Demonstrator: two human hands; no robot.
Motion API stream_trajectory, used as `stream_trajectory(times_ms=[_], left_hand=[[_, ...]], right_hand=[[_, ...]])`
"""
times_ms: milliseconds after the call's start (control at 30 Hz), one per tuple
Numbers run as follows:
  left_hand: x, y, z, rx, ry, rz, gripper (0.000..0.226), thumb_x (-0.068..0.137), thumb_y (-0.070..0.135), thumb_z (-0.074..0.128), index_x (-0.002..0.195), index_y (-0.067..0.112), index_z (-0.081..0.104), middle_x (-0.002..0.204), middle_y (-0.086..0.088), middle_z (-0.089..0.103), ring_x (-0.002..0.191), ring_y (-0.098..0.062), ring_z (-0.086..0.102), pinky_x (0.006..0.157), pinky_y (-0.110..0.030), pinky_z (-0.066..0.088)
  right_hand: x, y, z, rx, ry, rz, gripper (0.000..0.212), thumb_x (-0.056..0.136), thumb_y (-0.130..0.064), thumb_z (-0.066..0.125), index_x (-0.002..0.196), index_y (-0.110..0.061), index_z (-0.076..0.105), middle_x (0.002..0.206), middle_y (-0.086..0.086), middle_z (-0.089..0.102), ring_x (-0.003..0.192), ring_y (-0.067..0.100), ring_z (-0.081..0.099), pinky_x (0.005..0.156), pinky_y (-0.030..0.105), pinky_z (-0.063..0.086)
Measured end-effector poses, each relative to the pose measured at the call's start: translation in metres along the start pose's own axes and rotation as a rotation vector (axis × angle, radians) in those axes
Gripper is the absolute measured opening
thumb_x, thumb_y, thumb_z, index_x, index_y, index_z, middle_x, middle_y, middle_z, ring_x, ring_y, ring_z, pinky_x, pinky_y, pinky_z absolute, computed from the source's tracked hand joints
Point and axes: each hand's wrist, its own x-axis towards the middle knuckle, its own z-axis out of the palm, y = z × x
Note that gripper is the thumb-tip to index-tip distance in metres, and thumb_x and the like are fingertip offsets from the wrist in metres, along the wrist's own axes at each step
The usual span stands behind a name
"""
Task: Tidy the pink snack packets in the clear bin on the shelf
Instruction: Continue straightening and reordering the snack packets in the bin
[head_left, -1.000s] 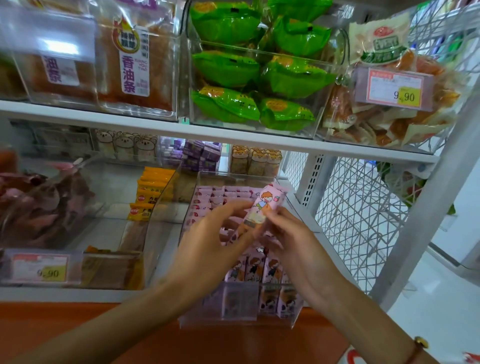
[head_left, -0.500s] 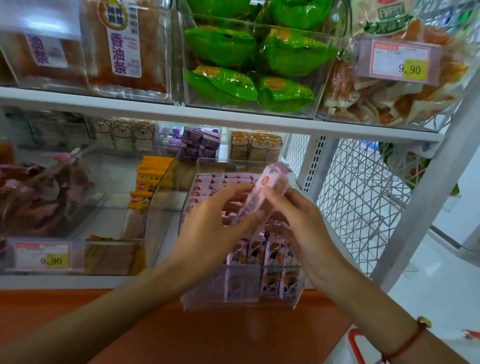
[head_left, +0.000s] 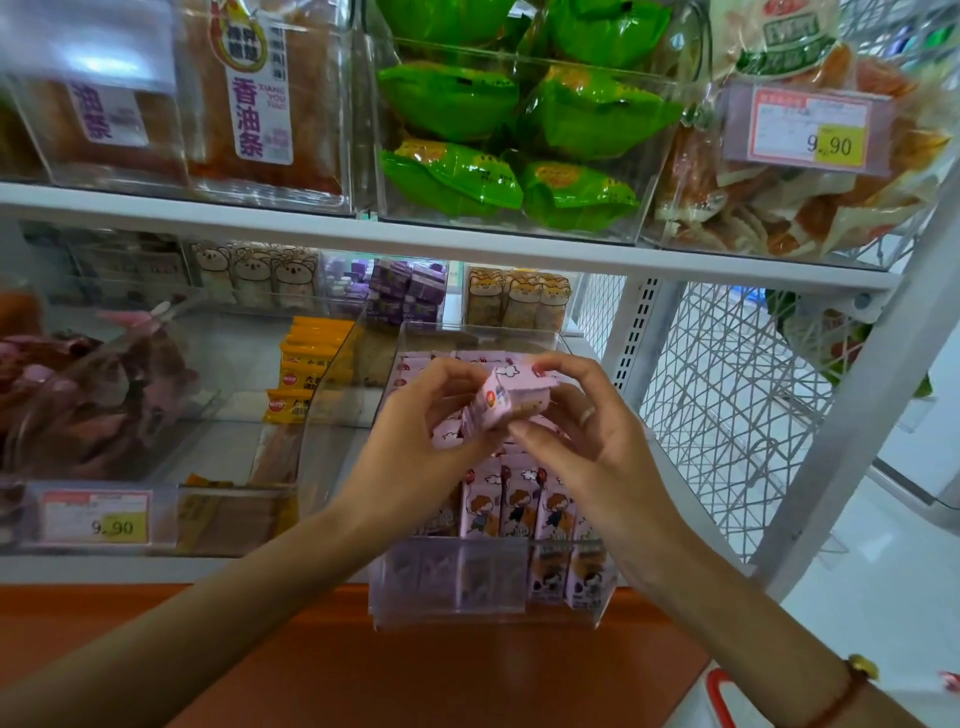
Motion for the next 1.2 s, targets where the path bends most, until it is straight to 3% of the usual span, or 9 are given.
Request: stream_trajectory(times_ms=[200,300,400,500,600,733,900,1000,1200], left_hand=[[0.000,0.000,0.001,-0.038,-0.023,-0.045,0.037,0.077,0.006,0.072,0.109,0.018,0.057,0.106,0.008,0.068,0.099,0.000,0.065,0.082,-0.012,0.050],[0.000,0.002,0.001,-0.186,0.009,-0.172,0.033,0.082,0.008,0.067,0.110,0.020,0.056,0.103,0.008,0.069,0.090,0.000,0.068,0.069,-0.009,0.051],[0.002,0.004,0.000,-0.362,0.039,-0.315,0.031,0.087,0.019,0.062,0.117,0.015,0.055,0.108,-0.001,0.070,0.088,-0.010,0.071,0.068,-0.017,0.056],[0.001,0.006,0.001,-0.412,0.054,-0.334,0.035,0.080,0.027,0.066,0.112,0.014,0.057,0.100,-0.001,0.074,0.085,-0.012,0.072,0.063,-0.017,0.055],[0.002,0.006,0.000,-0.417,0.070,-0.340,0.056,0.069,0.038,0.070,0.119,0.017,0.053,0.104,0.001,0.072,0.089,-0.010,0.071,0.067,-0.017,0.055],[0.007,0.004,-0.009,-0.589,0.113,-0.360,0.046,0.088,0.024,0.062,0.131,0.025,0.048,0.105,-0.008,0.071,0.094,-0.016,0.071,0.075,-0.024,0.057],[0.004,0.009,-0.007,-0.511,0.180,-0.304,0.037,0.083,0.028,0.064,0.117,0.018,0.058,0.095,-0.004,0.074,0.090,-0.013,0.071,0.069,-0.021,0.057],[0.004,0.013,-0.003,-0.420,0.230,-0.299,0.041,0.073,0.038,0.068,0.106,0.014,0.060,0.090,-0.003,0.073,0.076,-0.010,0.072,0.056,-0.020,0.056],[0.008,0.013,-0.006,-0.292,0.089,-0.378,0.054,0.065,0.042,0.070,0.110,0.016,0.055,0.081,0.005,0.074,0.073,-0.008,0.072,0.053,-0.018,0.054]], right_hand=[[0.000,0.003,-0.003,-0.010,-0.020,-0.024,0.046,0.088,-0.008,0.064,0.111,-0.047,0.057,0.115,-0.010,0.067,0.109,0.002,0.061,0.083,0.016,0.051],[-0.001,0.005,-0.005,-0.089,-0.048,-0.005,0.059,0.083,-0.015,0.069,0.123,-0.053,0.047,0.124,-0.016,0.060,0.117,-0.002,0.053,0.087,0.017,0.049],[-0.002,0.004,-0.003,-0.247,-0.073,-0.007,0.070,0.077,-0.018,0.076,0.131,-0.044,0.041,0.127,-0.018,0.052,0.117,-0.007,0.048,0.087,0.013,0.047],[-0.005,0.002,0.000,-0.328,-0.005,-0.053,0.054,0.075,-0.029,0.076,0.121,-0.036,0.049,0.114,-0.020,0.057,0.108,-0.004,0.054,0.089,0.020,0.050],[-0.004,0.000,-0.002,-0.238,0.029,0.000,0.037,0.079,-0.032,0.069,0.112,-0.034,0.054,0.109,-0.016,0.064,0.096,-0.001,0.063,0.080,0.023,0.056],[-0.002,0.003,-0.008,-0.052,0.039,0.127,0.024,0.089,-0.023,0.059,0.113,-0.029,0.061,0.105,-0.009,0.069,0.086,0.004,0.067,0.076,0.019,0.055],[-0.004,0.001,-0.007,-0.200,0.020,0.069,0.041,0.075,-0.041,0.066,0.114,-0.033,0.058,0.106,-0.014,0.064,0.087,0.002,0.065,0.072,0.017,0.053],[-0.005,0.000,-0.007,-0.293,0.056,0.005,0.036,0.077,-0.043,0.063,0.112,-0.035,0.056,0.104,-0.010,0.063,0.087,-0.001,0.064,0.072,0.015,0.052],[-0.001,-0.002,-0.020,-0.218,0.130,0.077,0.045,0.069,-0.052,0.060,0.110,-0.033,0.058,0.092,-0.008,0.068,0.077,-0.003,0.065,0.066,0.014,0.052]])
